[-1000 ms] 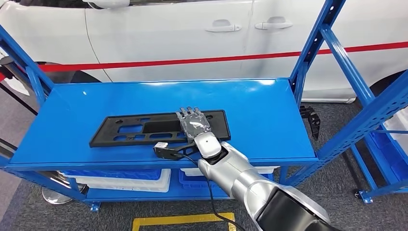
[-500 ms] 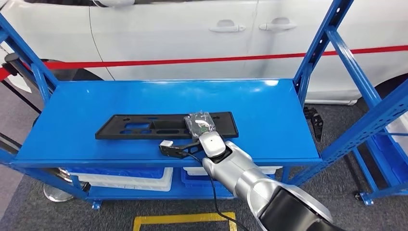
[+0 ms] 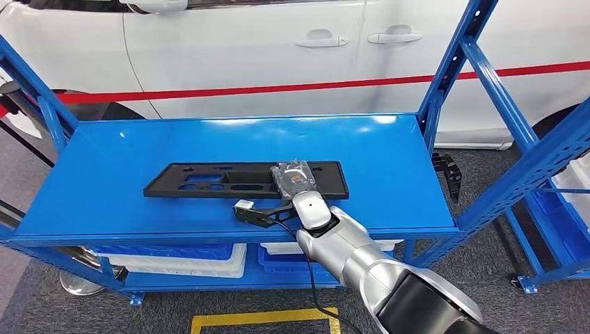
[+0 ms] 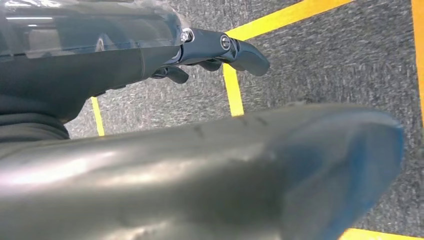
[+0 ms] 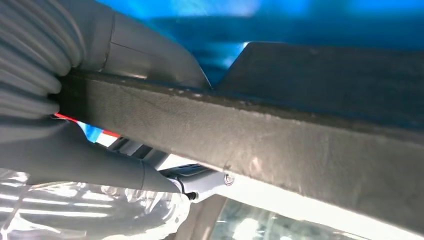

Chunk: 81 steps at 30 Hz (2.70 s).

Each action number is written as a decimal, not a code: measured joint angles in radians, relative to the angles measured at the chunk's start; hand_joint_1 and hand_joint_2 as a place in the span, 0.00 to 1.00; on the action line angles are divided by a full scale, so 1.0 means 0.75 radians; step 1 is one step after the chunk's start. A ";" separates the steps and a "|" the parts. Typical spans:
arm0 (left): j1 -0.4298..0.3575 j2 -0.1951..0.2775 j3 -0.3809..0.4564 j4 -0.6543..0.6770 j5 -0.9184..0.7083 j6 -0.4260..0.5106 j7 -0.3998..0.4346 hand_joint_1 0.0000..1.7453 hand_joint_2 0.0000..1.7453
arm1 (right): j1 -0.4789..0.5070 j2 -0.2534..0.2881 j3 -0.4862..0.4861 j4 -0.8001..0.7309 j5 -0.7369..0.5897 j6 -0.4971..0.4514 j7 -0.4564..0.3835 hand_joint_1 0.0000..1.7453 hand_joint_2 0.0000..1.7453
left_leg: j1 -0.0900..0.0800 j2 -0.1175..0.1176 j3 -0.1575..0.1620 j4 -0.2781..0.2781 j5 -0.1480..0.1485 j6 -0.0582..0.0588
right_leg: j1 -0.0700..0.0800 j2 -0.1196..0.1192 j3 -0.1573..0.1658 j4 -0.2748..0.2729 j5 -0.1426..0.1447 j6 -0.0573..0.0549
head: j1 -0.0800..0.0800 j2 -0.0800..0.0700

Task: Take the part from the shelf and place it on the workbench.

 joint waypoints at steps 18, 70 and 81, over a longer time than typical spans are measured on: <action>0.018 -0.014 0.039 0.000 0.011 0.017 -0.030 0.00 0.00 | -0.079 -0.131 -0.280 -0.371 0.020 -0.393 -0.027 1.00 1.00 | -0.005 -0.003 -0.019 0.000 -0.009 0.018 | 0.003 0.003 -0.044 0.014 0.015 0.011 | 0.000 0.000; 0.019 -0.037 0.124 0.000 -0.033 0.202 0.101 0.00 1.00 | 0.830 -0.296 -0.647 -1.633 -1.885 0.670 -0.843 1.00 1.00 | -0.007 0.003 0.020 -0.044 0.007 0.063 | -0.005 0.001 -0.159 0.341 -0.180 0.042 | 0.003 0.000; 0.019 -0.036 0.125 0.000 -0.052 0.143 0.076 0.00 1.00 | 1.017 -0.309 -0.552 -1.592 -1.950 0.792 -0.868 1.00 1.00 | -0.003 -0.002 -0.017 0.039 -0.051 -0.001 | -0.020 0.007 -0.006 0.029 -0.027 0.000 | 0.000 0.000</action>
